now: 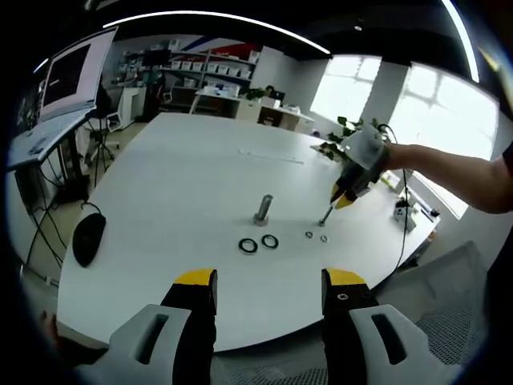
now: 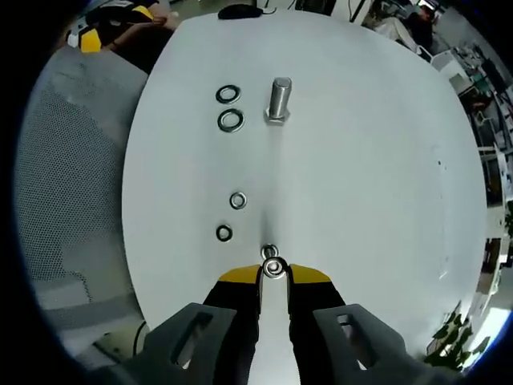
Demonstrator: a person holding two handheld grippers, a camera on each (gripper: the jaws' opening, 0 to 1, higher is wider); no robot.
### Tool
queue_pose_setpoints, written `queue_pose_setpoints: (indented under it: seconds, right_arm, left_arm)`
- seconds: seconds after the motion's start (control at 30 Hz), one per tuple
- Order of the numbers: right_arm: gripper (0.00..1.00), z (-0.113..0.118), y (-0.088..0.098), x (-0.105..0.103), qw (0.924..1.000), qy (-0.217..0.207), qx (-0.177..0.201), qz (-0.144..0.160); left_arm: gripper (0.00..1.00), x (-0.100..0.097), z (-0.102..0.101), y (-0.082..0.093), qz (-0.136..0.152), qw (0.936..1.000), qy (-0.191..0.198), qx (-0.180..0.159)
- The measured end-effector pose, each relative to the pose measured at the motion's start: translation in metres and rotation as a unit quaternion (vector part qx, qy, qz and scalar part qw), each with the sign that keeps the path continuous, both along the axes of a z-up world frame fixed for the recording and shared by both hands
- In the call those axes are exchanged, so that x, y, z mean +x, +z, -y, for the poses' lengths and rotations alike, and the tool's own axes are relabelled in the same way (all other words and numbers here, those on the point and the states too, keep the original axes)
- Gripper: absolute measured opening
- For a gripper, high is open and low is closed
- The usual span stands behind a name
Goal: Place the washer onto the threaded stud by aligning its center hole with the stud, sliding it down to the base, and recovering from edge contact or off-axis alignment until the washer reaches the visible bottom stop.
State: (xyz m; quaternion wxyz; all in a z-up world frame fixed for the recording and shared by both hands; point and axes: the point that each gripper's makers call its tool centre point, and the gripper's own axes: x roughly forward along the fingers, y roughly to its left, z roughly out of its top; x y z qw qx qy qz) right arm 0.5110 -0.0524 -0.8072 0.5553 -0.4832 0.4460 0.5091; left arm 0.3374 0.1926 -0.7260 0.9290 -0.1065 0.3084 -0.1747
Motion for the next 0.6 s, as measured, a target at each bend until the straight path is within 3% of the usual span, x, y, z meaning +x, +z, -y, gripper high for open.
queue_pose_setpoints:
  seconds: [0.6]
  right_arm:
    - [0.14,0.001,-0.024,-0.003,0.9999,-0.004,-0.01,-0.013]
  left_arm:
    - [0.51,0.0,0.0,-0.001,-0.003,1.0,-0.001,0.003]
